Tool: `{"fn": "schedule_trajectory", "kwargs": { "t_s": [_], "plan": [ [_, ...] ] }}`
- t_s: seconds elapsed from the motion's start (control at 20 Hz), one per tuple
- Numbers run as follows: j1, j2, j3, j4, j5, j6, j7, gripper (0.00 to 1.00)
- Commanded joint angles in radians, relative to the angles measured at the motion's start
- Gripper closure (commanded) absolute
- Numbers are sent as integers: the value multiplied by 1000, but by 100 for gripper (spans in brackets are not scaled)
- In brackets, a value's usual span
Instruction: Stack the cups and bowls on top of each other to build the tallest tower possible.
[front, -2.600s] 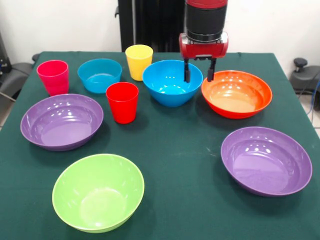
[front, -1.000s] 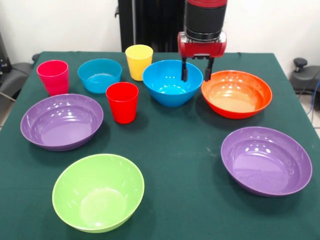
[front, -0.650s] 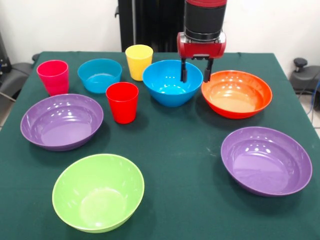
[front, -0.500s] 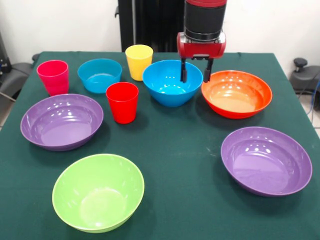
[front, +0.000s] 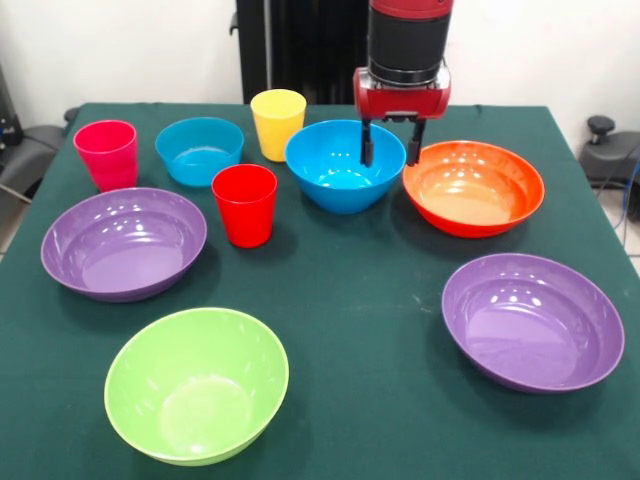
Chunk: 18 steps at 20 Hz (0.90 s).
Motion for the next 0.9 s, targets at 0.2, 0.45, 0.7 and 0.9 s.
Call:
{"fn": "schedule_trajectory", "kwargs": {
  "t_s": [0.2, 0.45, 0.7, 0.9],
  "plan": [
    [-70, 66, 103, 5, -53, -73, 90, 0],
    [-140, 51, 130, 18, -80, -57, 51, 0],
    [-171, 59, 143, 25, -103, -88, 69, 0],
    [-180, 62, 151, 34, -114, -104, 81, 0]
  ]
}}
